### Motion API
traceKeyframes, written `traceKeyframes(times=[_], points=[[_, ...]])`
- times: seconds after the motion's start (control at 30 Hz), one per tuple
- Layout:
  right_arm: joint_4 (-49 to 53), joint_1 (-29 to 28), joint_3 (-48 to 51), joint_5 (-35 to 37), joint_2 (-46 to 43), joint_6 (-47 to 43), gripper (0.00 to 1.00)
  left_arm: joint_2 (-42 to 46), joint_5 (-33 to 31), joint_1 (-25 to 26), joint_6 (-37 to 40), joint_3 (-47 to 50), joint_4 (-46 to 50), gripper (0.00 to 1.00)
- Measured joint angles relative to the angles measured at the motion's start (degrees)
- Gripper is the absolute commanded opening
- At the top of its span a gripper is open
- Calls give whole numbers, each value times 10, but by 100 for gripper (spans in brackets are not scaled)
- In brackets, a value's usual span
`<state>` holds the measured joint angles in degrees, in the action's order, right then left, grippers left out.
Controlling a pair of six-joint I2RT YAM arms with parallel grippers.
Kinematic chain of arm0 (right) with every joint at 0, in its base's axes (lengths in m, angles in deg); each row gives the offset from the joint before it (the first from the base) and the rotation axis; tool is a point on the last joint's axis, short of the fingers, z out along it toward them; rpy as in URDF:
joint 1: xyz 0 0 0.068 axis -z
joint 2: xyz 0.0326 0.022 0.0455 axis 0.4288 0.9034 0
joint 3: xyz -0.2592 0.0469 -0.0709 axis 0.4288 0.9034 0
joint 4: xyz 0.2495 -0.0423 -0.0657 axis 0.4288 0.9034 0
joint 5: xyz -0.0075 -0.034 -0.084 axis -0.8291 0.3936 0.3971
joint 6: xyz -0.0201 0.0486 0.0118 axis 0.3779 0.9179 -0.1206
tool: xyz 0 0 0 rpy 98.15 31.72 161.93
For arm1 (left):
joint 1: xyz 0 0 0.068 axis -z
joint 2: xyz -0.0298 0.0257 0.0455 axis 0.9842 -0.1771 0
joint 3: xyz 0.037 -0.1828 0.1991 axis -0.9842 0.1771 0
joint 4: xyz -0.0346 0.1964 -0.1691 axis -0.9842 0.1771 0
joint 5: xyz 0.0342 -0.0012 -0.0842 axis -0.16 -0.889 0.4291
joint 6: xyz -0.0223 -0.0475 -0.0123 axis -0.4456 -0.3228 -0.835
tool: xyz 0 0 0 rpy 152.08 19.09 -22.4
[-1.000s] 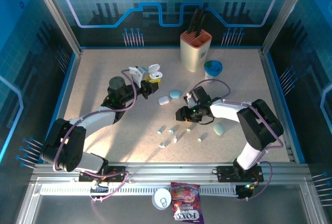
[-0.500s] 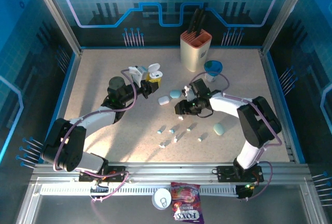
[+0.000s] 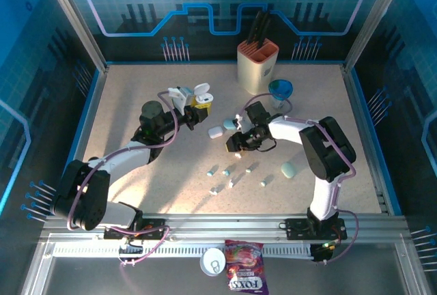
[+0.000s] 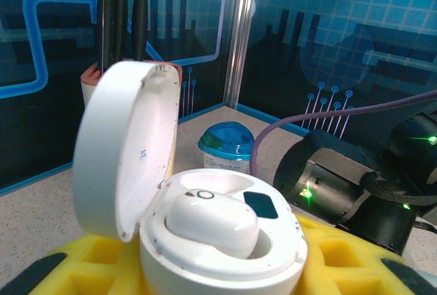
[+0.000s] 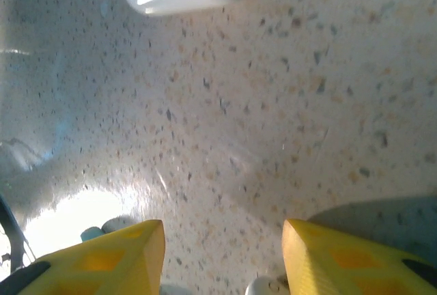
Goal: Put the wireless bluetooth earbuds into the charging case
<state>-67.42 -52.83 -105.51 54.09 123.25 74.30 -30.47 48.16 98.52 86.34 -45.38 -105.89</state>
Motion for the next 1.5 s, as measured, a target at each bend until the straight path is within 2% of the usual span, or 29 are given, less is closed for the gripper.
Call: traceKeyframes(times=[0.2, 0.57, 0.8, 1.5], points=[[-1, 0, 38, -4, -27, -7, 49, -5, 0, 0, -2, 0, -2, 36], [-17, 3, 66, -11, -40, 3, 36, -15, 2, 0, -2, 0, -6, 36], [-8, 3, 78, -16, -49, -7, 38, -16, 2, 0, -2, 0, -7, 36], [20, 0, 89, 35, -72, -36, 21, -35, 11, 0, -17, -5, -20, 36]])
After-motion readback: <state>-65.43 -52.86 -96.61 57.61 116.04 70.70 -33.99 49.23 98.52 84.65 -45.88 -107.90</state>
